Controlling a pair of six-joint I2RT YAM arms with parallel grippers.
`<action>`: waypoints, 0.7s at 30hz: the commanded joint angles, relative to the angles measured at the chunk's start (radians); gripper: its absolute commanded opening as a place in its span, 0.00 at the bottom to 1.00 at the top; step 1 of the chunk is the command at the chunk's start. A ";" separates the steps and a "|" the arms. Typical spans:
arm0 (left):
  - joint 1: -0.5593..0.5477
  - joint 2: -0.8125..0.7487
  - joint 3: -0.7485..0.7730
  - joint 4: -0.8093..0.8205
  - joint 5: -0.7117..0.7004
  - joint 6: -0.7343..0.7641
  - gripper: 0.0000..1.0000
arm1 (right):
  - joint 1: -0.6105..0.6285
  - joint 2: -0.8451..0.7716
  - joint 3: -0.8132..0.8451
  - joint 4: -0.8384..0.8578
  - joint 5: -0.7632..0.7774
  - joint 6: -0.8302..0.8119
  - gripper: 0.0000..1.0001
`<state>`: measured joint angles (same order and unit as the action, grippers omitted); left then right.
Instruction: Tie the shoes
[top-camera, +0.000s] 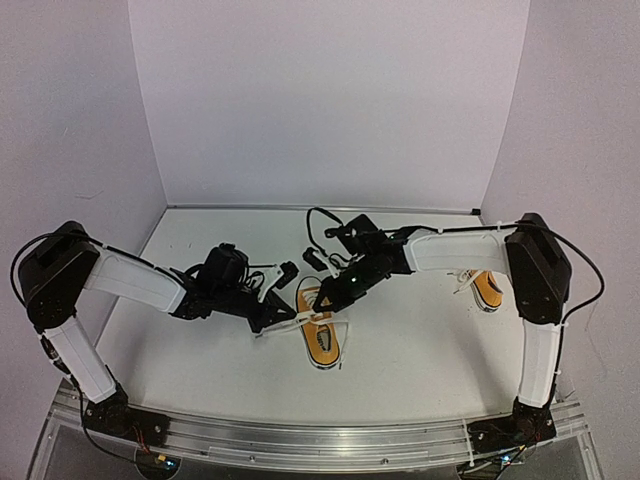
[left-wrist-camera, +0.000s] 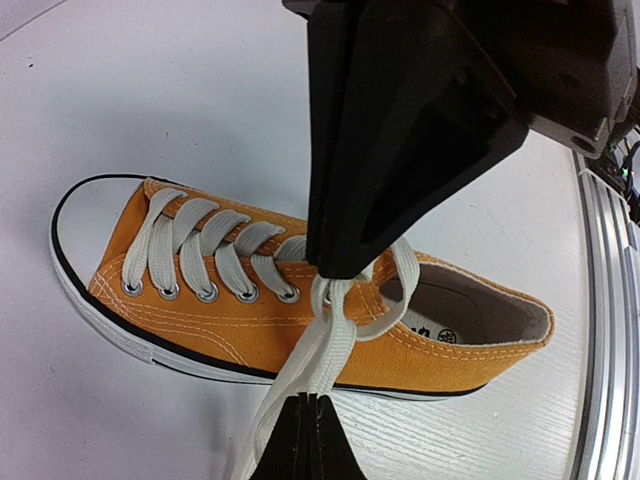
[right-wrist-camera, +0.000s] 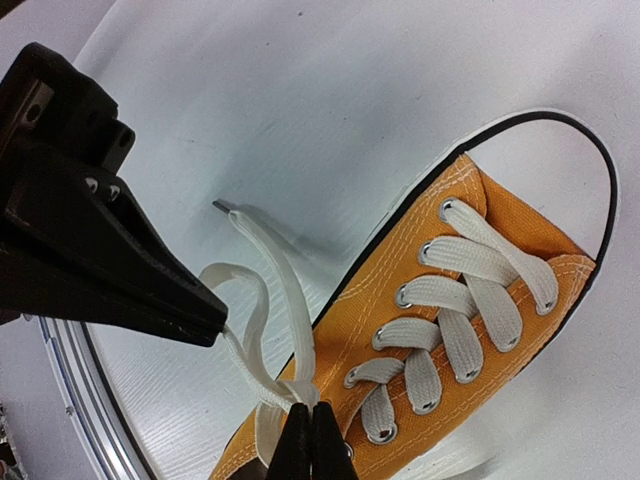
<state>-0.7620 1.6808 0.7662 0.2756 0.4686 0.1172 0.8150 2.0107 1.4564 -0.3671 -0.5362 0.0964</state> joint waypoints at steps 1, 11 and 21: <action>0.008 0.014 0.046 -0.014 0.010 0.024 0.00 | -0.003 -0.100 -0.051 0.058 0.020 0.045 0.00; 0.015 0.018 0.052 -0.046 0.005 0.038 0.00 | -0.031 -0.166 -0.170 0.164 0.026 0.116 0.00; 0.018 0.006 0.062 -0.063 -0.018 0.063 0.00 | -0.055 -0.204 -0.283 0.361 -0.028 0.240 0.00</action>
<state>-0.7513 1.6920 0.7874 0.2164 0.4680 0.1563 0.7697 1.8592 1.2004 -0.1388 -0.5350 0.2623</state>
